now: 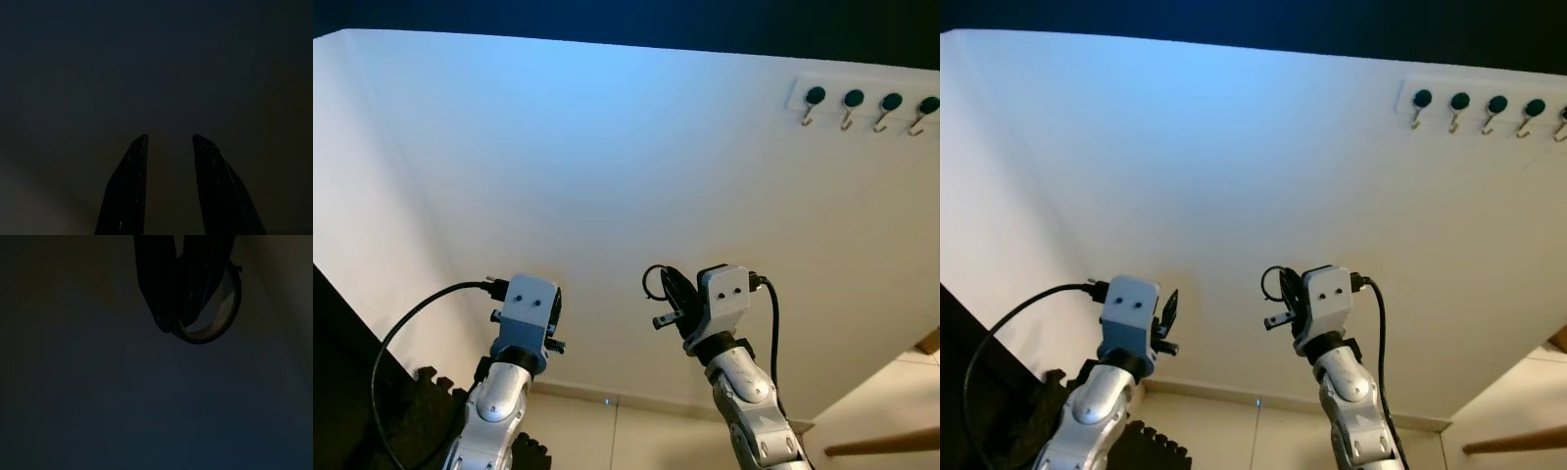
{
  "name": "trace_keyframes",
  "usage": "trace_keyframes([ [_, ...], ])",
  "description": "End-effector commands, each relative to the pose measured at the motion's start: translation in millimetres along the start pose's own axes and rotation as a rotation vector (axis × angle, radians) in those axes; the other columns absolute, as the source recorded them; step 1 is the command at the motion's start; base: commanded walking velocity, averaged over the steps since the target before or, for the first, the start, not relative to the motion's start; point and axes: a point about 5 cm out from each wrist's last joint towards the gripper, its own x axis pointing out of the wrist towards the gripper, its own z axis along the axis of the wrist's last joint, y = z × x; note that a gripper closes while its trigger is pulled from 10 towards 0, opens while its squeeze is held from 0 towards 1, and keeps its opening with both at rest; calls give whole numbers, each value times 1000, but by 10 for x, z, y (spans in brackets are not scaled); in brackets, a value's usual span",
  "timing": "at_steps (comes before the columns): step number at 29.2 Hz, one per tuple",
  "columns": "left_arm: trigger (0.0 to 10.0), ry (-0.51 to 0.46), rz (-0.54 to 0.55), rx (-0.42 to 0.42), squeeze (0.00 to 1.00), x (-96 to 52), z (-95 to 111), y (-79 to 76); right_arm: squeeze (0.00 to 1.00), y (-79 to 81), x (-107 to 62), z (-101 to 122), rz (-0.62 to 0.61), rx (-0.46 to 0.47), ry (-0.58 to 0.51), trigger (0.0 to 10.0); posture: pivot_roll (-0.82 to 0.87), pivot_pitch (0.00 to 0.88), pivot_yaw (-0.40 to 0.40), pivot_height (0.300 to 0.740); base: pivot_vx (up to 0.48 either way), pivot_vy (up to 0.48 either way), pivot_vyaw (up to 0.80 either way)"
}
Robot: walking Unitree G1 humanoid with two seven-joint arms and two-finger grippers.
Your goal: Hang keys on a hook
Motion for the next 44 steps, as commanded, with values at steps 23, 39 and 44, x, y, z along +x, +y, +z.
trace_keyframes([
  [23, 10000, 33, -2, 12, 0, -21, -66, -8, 0, 0, -41, -58, 1, 8, 29, 10000, 81, 161, -16, 740, 0, -407, 0],
  [39, 10000, 32, 16, 1, 0, -15, -65, 11, 0, 9, -41, -59, 7, 9, 29, 10000, 79, 158, -15, 740, 0, 0, 0],
  [44, 10000, 30, 18, 0, 0, -10, -64, 18, 0, 5, -34, -57, 8, 7, 28, 10000, 79, 158, -15, 740, 0, 0, 0],
])
